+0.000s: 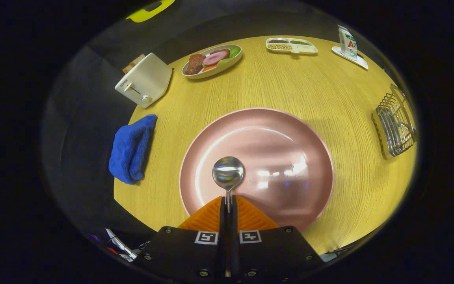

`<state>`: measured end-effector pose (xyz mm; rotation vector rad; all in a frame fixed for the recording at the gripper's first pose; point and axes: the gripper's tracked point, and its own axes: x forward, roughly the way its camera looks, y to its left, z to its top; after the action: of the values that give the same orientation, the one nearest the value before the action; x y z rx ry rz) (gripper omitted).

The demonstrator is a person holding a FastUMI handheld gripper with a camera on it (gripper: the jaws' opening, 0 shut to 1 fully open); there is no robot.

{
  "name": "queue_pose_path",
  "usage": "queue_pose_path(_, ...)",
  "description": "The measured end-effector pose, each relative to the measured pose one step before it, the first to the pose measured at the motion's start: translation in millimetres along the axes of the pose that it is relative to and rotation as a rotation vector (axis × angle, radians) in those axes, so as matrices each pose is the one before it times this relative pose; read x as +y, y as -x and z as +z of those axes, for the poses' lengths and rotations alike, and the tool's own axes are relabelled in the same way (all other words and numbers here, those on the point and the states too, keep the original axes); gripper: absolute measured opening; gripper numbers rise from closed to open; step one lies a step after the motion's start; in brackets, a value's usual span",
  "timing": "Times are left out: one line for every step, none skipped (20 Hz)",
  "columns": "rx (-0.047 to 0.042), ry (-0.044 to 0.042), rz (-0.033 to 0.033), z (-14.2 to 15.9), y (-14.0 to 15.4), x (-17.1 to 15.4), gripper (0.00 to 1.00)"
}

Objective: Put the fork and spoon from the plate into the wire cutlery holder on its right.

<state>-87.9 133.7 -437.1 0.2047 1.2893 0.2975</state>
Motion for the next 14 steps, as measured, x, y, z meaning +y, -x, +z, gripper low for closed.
queue_pose_path(-0.00035,-0.01626,0.00822,0.41,2.47,-0.36,0.06)
queue_pose_path(-0.00607,-0.02204,0.00417,-1.26,-0.38,-1.08,0.05)
queue_pose_path(-0.00218,-0.02946,0.00395,3.29,8.76,-1.21,0.05)
queue_pose_path(0.0011,-0.02276,0.009,-1.63,-4.22,-2.46,0.01)
queue_pose_path(-0.00604,-0.01095,0.00217,0.75,0.37,-2.01,0.01)
queue_pose_path(-0.0106,-0.00708,-0.00222,3.46,3.21,-2.43,0.01)
queue_pose_path(-0.01174,-0.01207,0.00813,4.49,3.89,0.61,0.01)
queue_pose_path(-0.01401,-0.01817,0.01429,4.82,3.89,2.93,0.01)
queue_pose_path(-0.01607,-0.02156,0.01327,7.3,5.4,2.89,0.01)
queue_pose_path(-0.02011,-0.01801,0.01595,7.75,6.63,3.52,0.01)
queue_pose_path(-0.0208,-0.0131,0.0139,9.33,7.79,3.36,0.01)
queue_pose_path(-0.02704,-0.01495,0.01197,10.46,8.1,2.45,0.01)
queue_pose_path(-0.02794,-0.01672,0.01268,10.81,8.5,2.56,0.01)
queue_pose_path(-0.02804,-0.01305,0.00741,13.16,8.7,0.31,0.01)
